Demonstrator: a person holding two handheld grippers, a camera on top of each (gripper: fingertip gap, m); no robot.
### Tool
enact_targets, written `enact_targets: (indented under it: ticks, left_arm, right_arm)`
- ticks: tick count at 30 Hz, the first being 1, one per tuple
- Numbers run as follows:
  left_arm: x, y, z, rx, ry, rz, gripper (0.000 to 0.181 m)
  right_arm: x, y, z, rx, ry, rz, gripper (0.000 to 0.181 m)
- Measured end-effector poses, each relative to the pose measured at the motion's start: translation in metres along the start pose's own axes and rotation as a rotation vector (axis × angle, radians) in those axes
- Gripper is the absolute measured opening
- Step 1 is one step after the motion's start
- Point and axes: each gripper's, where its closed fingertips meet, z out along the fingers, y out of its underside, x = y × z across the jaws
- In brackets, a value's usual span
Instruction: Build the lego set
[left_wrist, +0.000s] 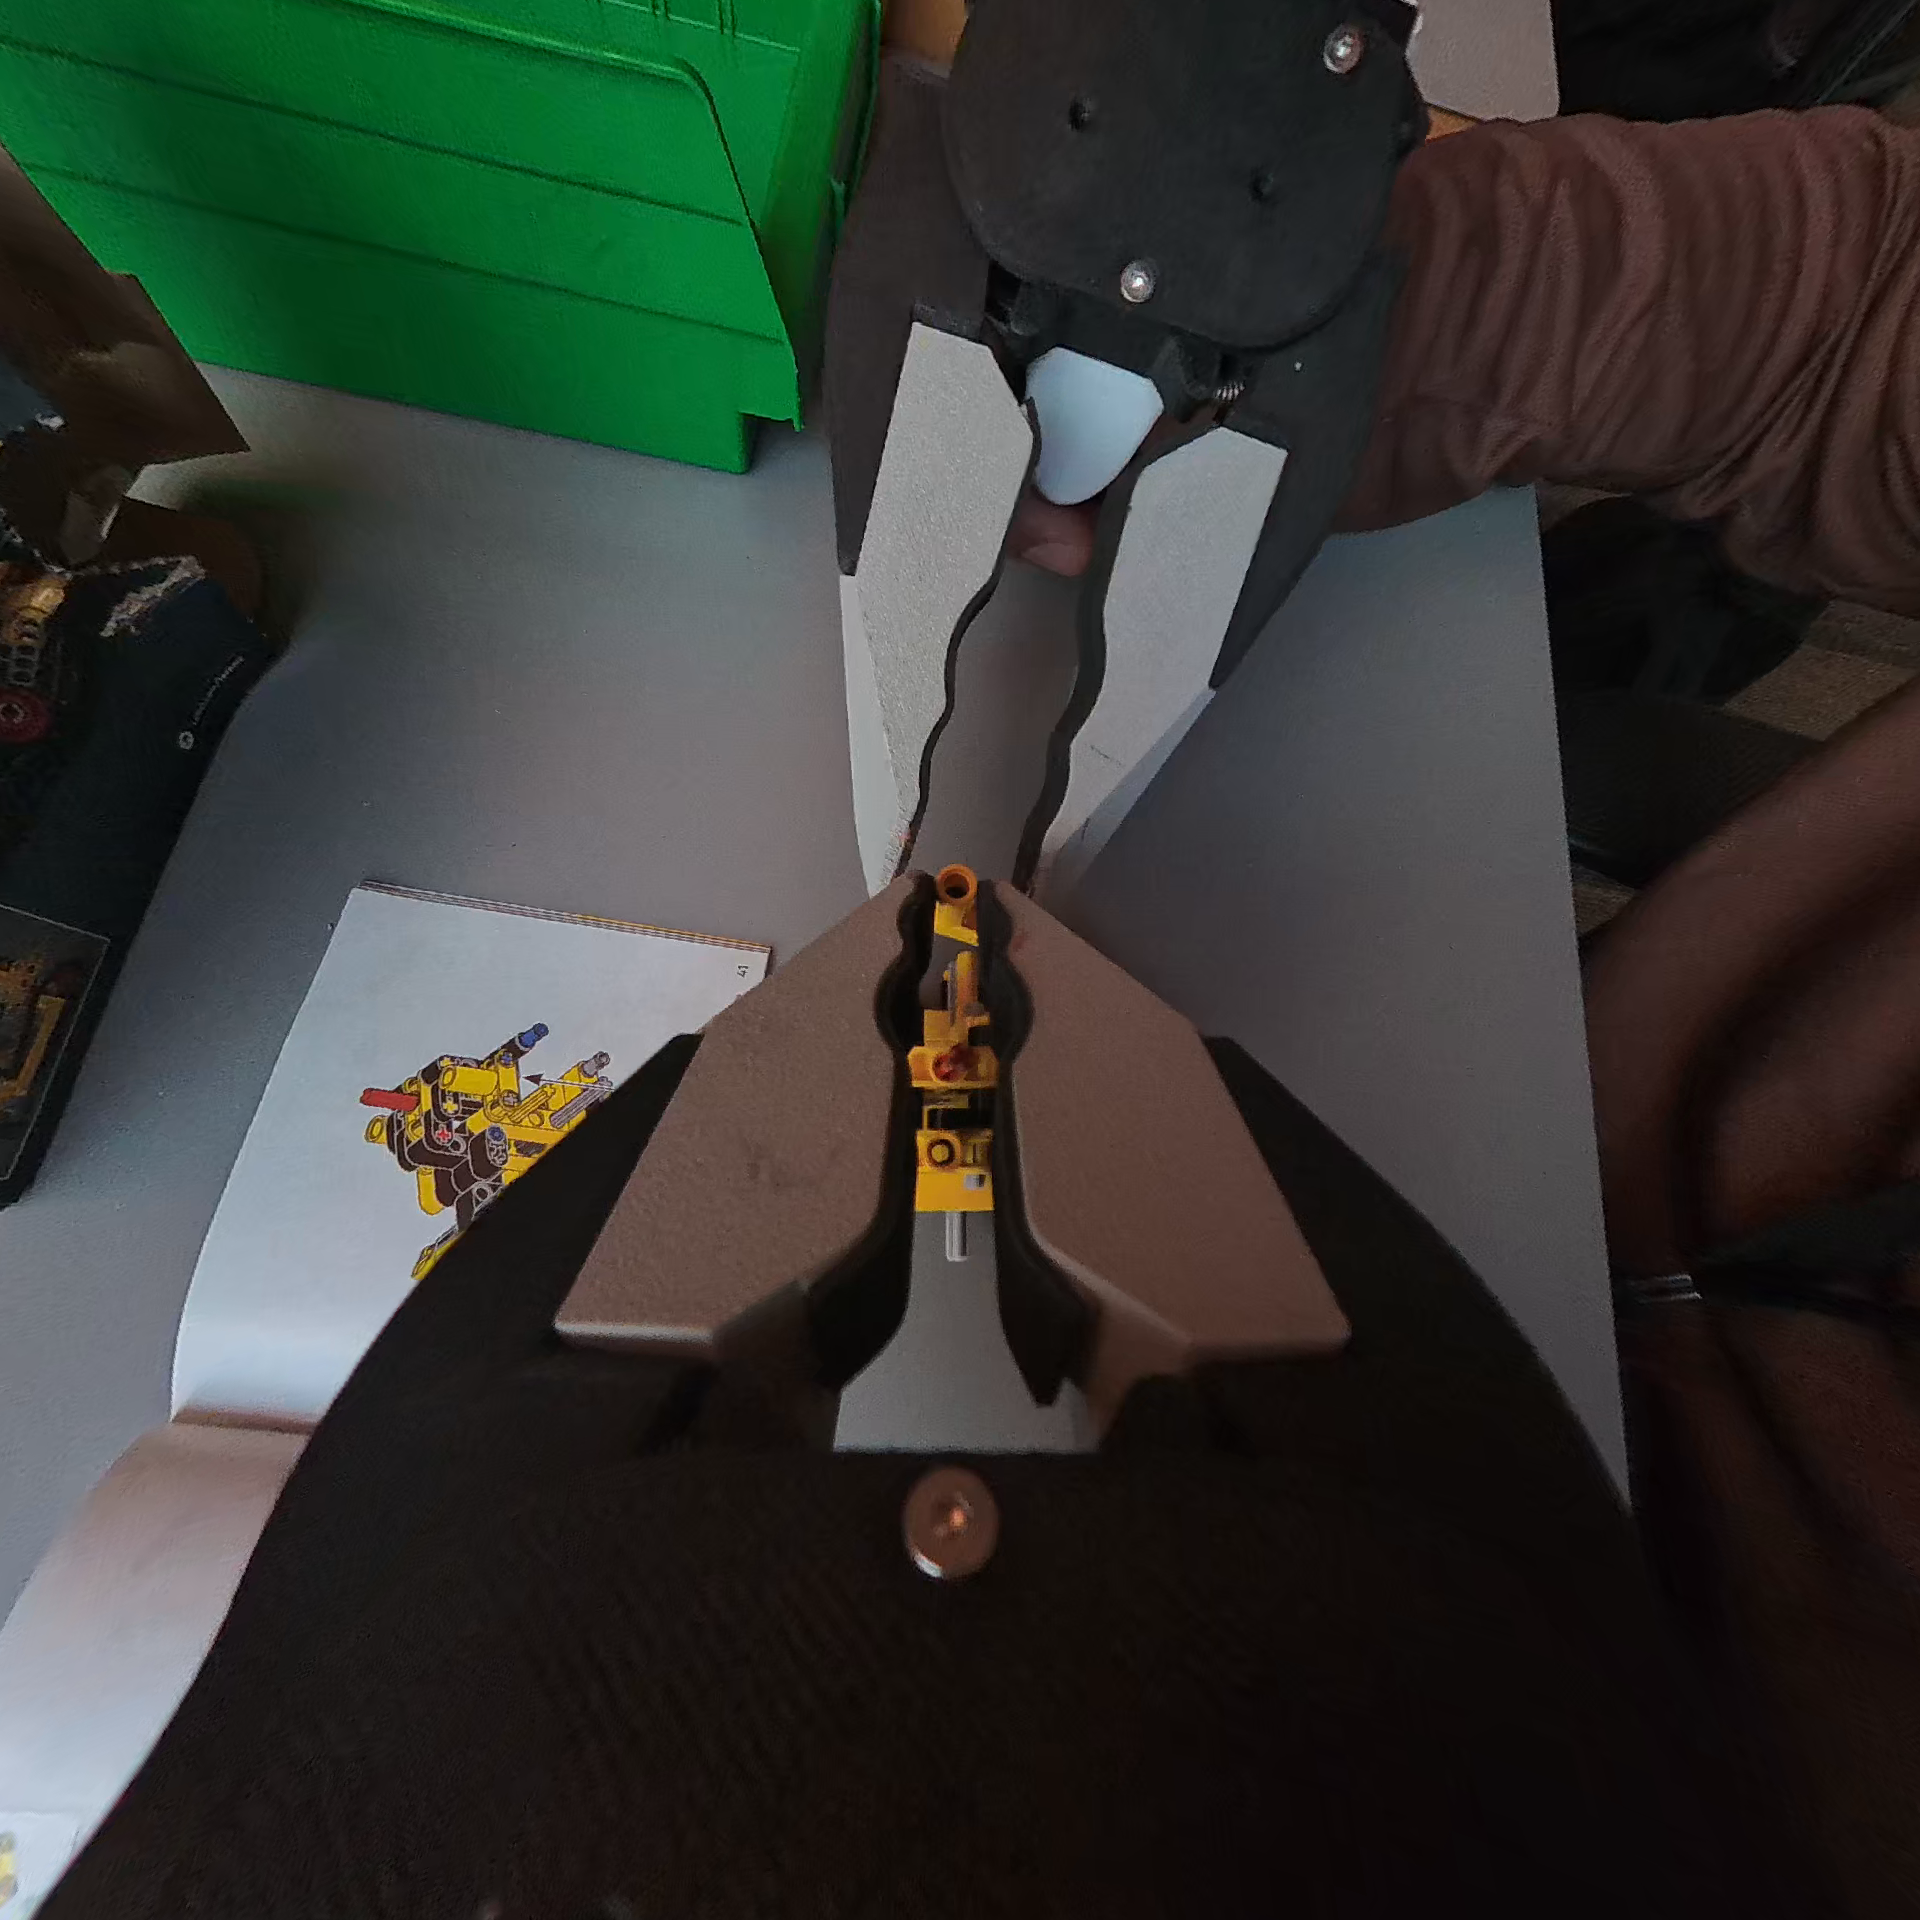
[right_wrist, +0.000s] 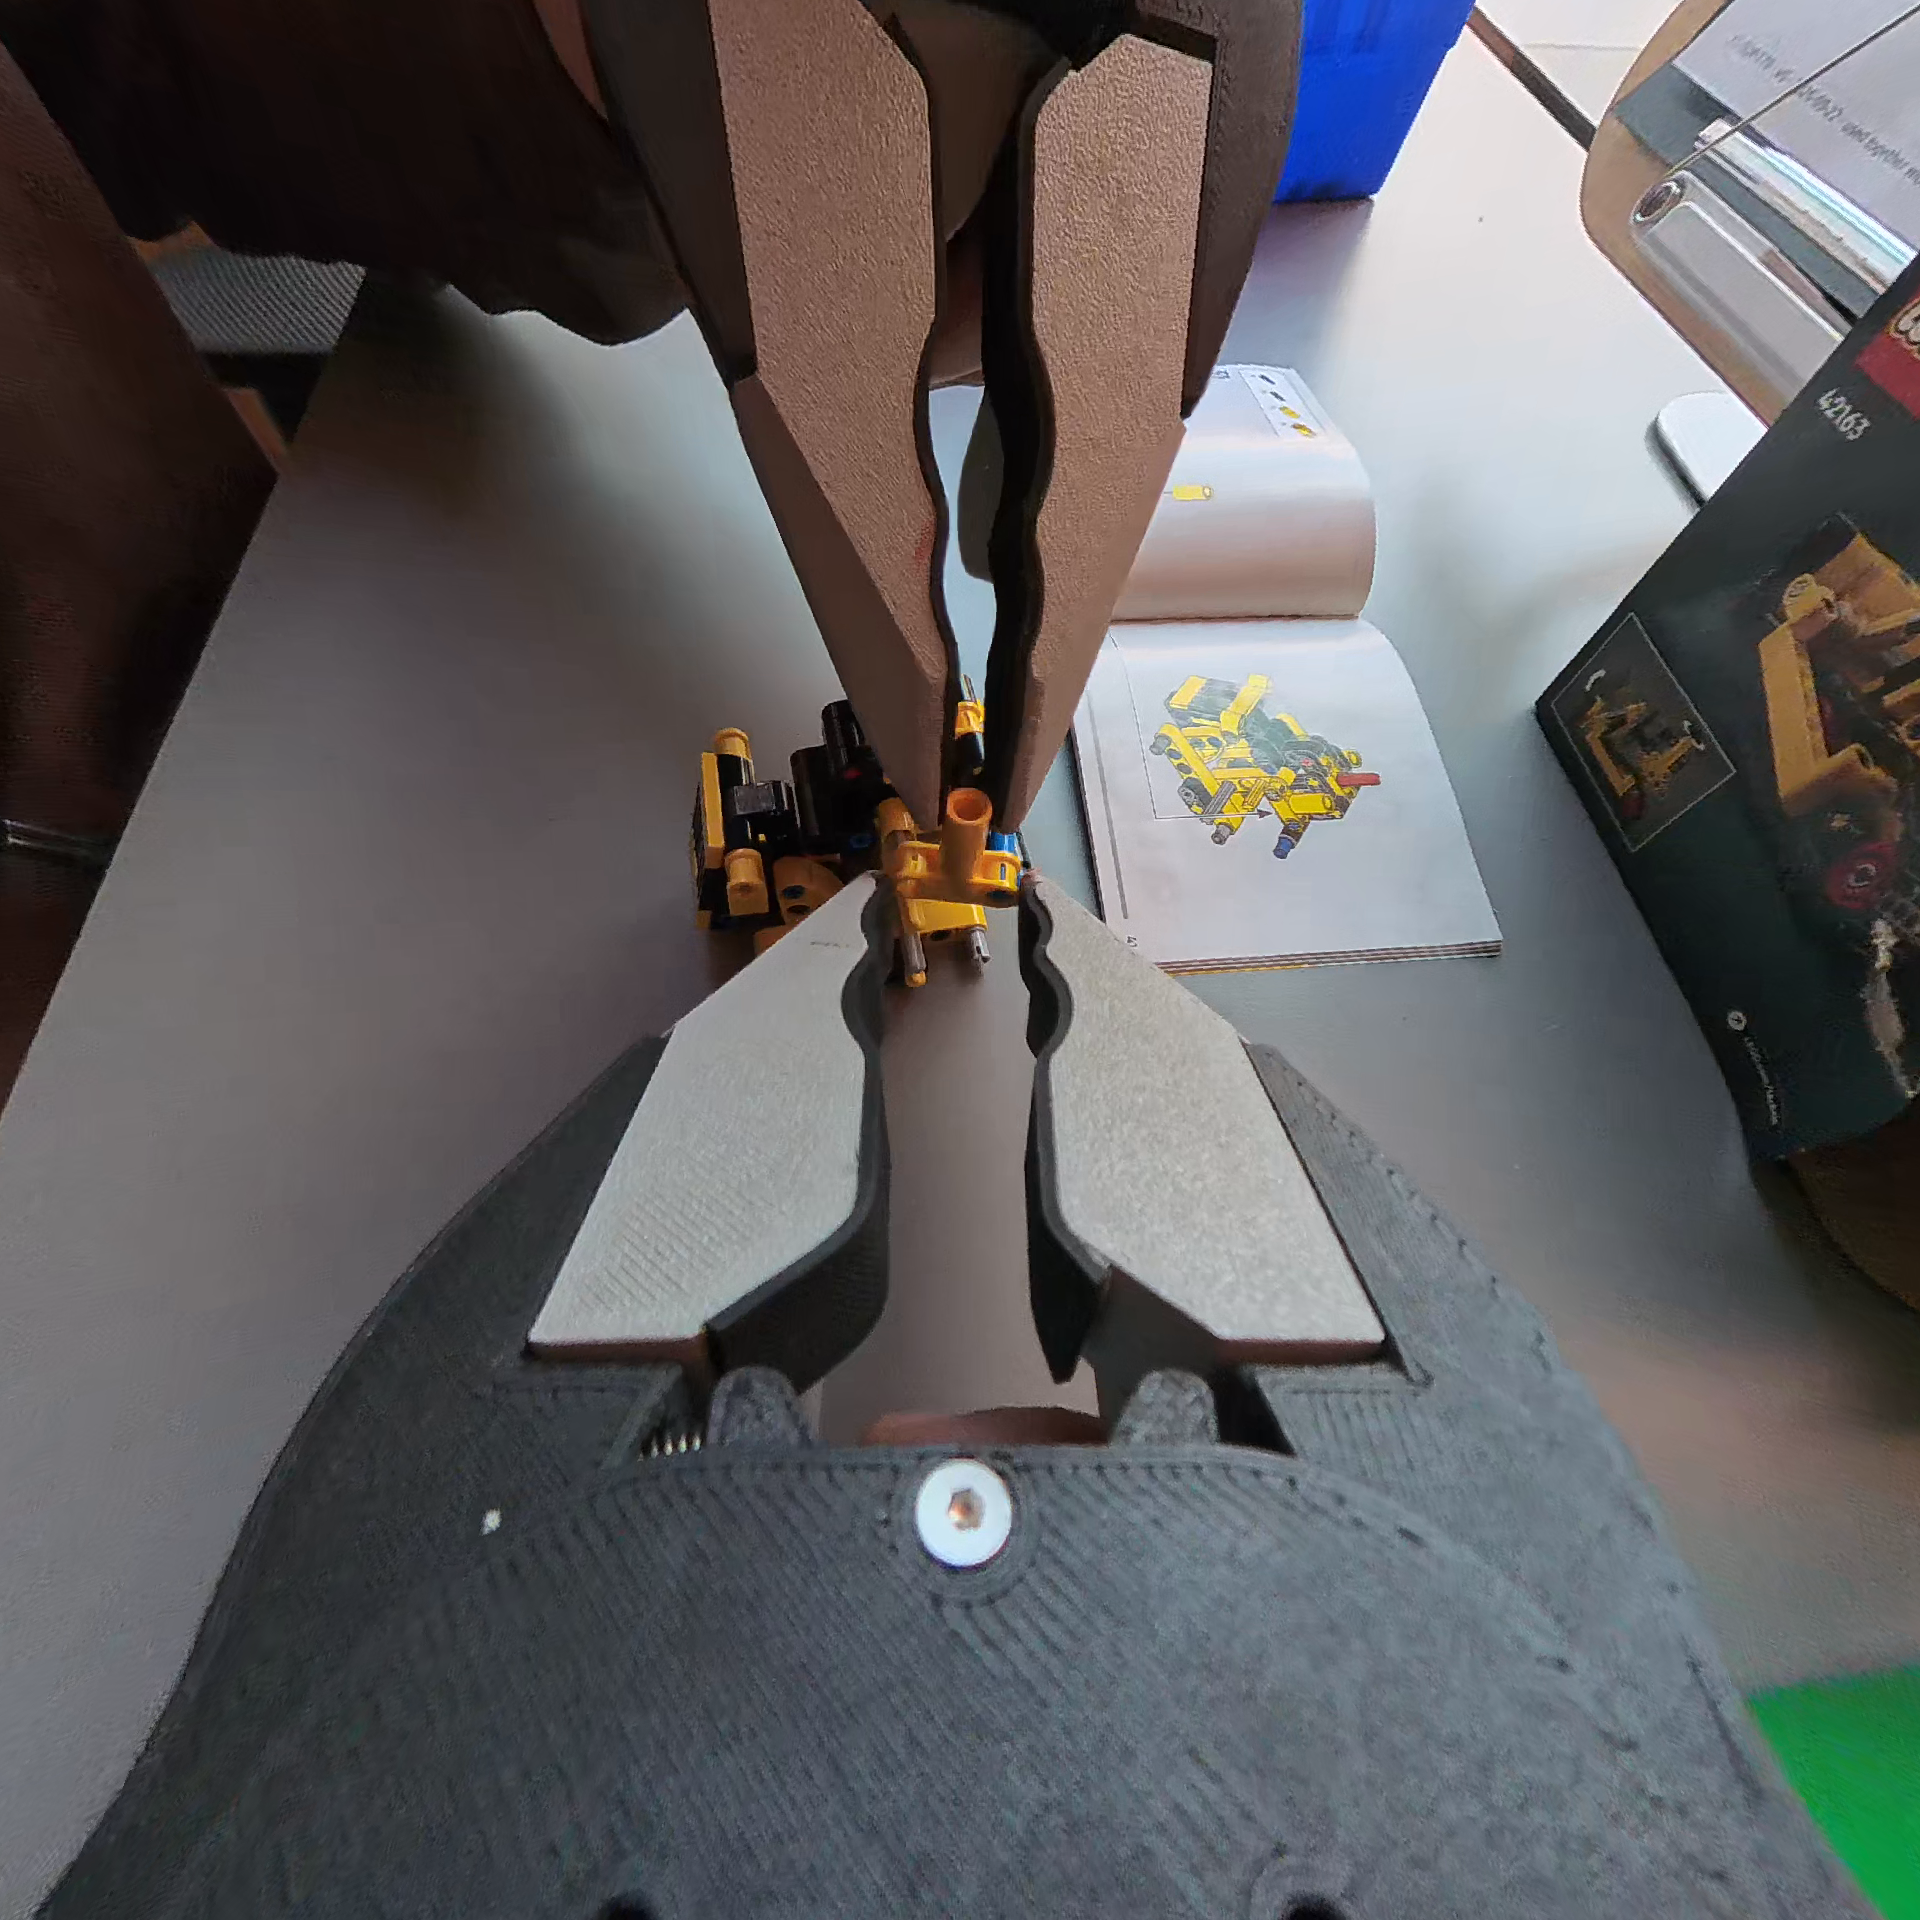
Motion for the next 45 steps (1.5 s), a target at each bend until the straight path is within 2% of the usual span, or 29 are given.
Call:
enact_targets:
  ticks: [7,12,17,22,25,31,35,39,42,45]
  left_arm:
    - [0.006,0.0,-0.005,0.013,0.024,0.027,0.01]
    - [0.004,-0.012,-0.042,0.134,0.003,0.024,0.014]
    - [-0.002,0.003,-0.073,0.235,-0.06,-0.012,0.014]
    - [-0.014,0.029,-0.07,0.265,-0.072,-0.089,0.018]
    - [-0.015,0.033,-0.072,0.272,-0.042,-0.101,0.02]
    - [-0.024,0.052,-0.073,0.249,-0.077,-0.101,0.02]
    - [-0.027,0.052,-0.072,0.291,-0.068,-0.138,0.02]
    - [-0.034,0.06,-0.068,0.253,-0.116,-0.112,0.019]
    - [-0.026,0.07,-0.06,0.214,-0.084,-0.112,0.018]
    - [-0.025,0.082,-0.053,0.117,-0.106,-0.087,0.02]
  right_arm:
    - [-0.003,0.001,0.002,0.001,-0.016,-0.006,0.021]
    - [-0.001,0.001,0.0,0.017,-0.019,0.01,0.021]
    - [-0.001,0.002,-0.002,0.025,-0.027,0.016,0.021]
    - [0.001,0.003,-0.002,0.034,-0.03,0.025,0.02]
    - [0.003,0.003,-0.003,0.041,-0.024,0.026,0.021]
    - [0.007,0.004,-0.007,0.058,-0.013,0.042,0.021]
    - [0.007,0.004,-0.012,0.074,-0.009,0.05,0.021]
    - [0.009,0.004,-0.017,0.089,0.026,0.054,0.021]
    - [0.009,-0.001,-0.017,0.105,0.045,0.069,0.021]
    - [0.006,-0.008,-0.015,0.15,0.034,0.08,0.021]
